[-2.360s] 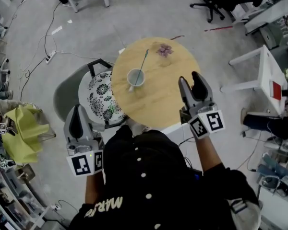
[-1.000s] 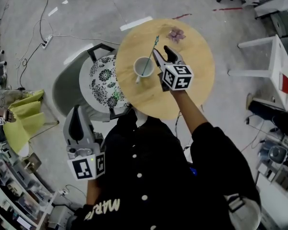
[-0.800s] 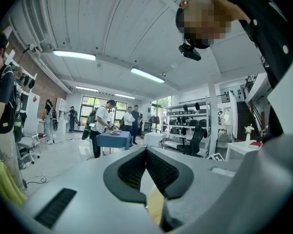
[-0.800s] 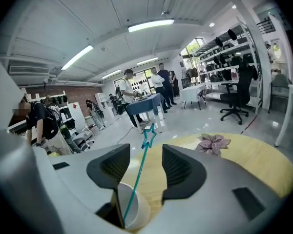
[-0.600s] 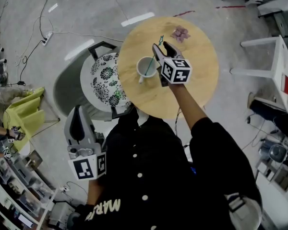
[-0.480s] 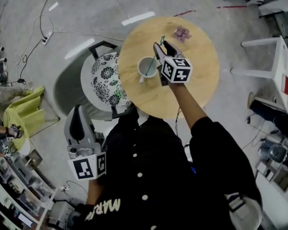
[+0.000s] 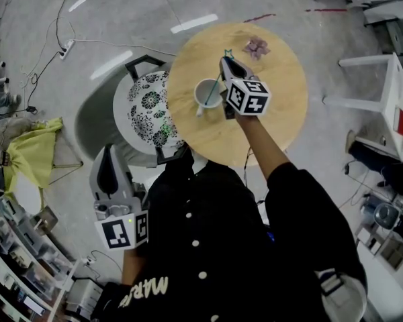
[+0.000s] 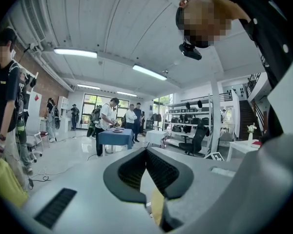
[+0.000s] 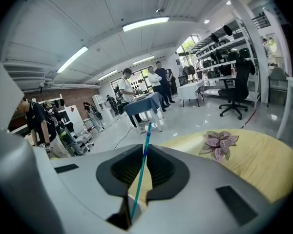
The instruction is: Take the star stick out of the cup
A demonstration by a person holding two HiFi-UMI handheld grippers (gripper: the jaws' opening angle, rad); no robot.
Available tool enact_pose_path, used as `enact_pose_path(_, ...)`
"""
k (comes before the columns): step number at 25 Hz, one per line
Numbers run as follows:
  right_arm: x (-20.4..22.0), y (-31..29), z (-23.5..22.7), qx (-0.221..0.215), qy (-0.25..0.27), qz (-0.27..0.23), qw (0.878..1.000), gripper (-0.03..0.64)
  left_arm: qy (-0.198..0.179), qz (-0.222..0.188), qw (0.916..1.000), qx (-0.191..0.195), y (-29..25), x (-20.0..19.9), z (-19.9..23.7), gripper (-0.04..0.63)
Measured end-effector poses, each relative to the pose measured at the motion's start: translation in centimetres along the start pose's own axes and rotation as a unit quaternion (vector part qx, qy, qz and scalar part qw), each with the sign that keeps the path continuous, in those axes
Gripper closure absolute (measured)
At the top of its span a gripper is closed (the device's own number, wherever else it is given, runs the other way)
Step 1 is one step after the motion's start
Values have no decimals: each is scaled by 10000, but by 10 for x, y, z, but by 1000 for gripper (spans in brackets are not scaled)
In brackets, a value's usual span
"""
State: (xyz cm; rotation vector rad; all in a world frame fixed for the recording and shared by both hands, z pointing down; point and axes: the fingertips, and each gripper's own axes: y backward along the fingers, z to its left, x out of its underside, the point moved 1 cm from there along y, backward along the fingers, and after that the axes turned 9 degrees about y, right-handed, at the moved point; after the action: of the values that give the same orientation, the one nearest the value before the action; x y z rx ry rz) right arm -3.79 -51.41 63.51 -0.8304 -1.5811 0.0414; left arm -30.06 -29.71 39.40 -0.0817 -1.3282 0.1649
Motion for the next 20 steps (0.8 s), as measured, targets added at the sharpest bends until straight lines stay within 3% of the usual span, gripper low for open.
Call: enact_pose_path(20, -69, 68, 25, -538, 325, -913, 9938, 601, -33, -550, 9984, 143, 26, -25, -31, 591)
